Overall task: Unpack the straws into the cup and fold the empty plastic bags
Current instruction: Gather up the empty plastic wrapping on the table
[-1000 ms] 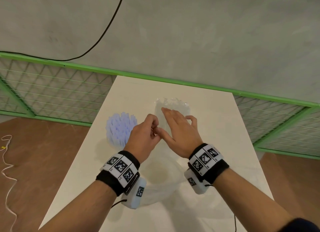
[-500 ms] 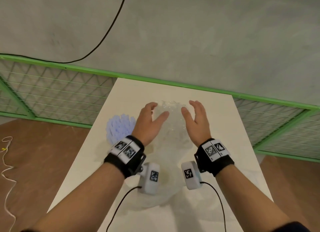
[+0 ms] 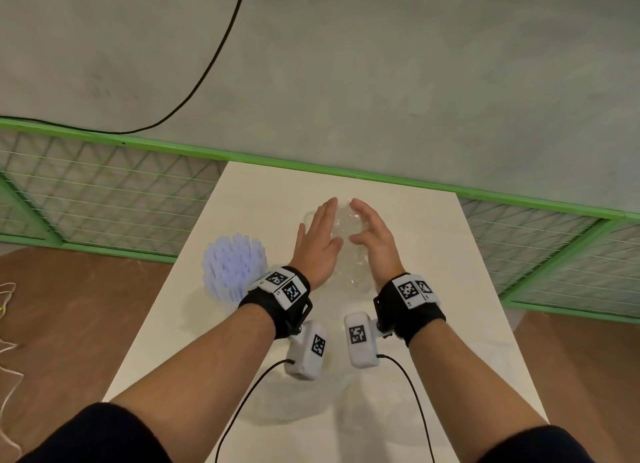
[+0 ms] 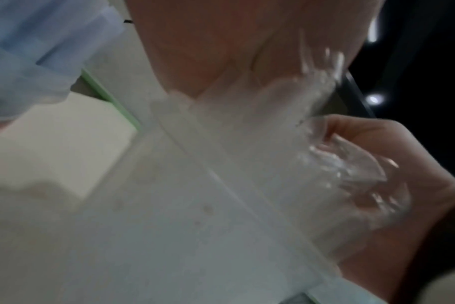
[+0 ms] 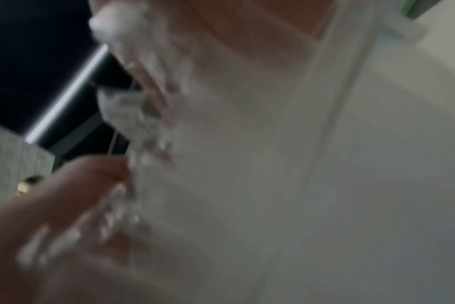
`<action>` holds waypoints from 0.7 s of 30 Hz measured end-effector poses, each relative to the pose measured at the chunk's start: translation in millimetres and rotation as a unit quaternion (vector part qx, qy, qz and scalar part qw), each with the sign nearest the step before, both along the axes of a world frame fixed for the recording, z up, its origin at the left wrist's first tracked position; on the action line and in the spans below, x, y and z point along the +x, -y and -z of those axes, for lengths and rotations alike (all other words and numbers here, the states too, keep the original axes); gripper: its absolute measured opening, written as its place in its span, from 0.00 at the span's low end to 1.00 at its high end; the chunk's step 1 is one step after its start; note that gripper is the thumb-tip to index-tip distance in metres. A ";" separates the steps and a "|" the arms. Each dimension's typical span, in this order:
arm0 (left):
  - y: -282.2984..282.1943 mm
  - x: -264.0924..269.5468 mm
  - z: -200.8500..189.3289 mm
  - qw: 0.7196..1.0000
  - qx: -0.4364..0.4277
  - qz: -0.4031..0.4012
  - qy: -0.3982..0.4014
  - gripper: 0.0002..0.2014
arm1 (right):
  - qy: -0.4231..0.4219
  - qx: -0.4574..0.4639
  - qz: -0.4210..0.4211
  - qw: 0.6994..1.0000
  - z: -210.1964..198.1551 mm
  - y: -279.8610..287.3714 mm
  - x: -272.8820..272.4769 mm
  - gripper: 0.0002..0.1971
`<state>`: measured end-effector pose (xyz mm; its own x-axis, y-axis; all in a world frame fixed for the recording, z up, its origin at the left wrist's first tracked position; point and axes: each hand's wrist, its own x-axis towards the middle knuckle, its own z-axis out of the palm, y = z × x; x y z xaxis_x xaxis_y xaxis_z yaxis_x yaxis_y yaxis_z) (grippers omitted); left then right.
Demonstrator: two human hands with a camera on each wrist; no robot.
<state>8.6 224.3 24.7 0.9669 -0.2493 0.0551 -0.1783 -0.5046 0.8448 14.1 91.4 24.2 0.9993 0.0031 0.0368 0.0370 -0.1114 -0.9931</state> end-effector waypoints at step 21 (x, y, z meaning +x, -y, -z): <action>-26.4 11.2 2.5 0.973 0.202 0.057 0.095 0.21 | 0.084 -0.383 -0.078 0.917 -11.2 38.2 14.9 0.27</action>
<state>19.8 250.7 22.2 0.9135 -0.3933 0.1041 -0.3860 -0.7567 0.5276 29.1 53.2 35.4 0.9648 0.2352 0.1175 0.2573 -0.7534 -0.6051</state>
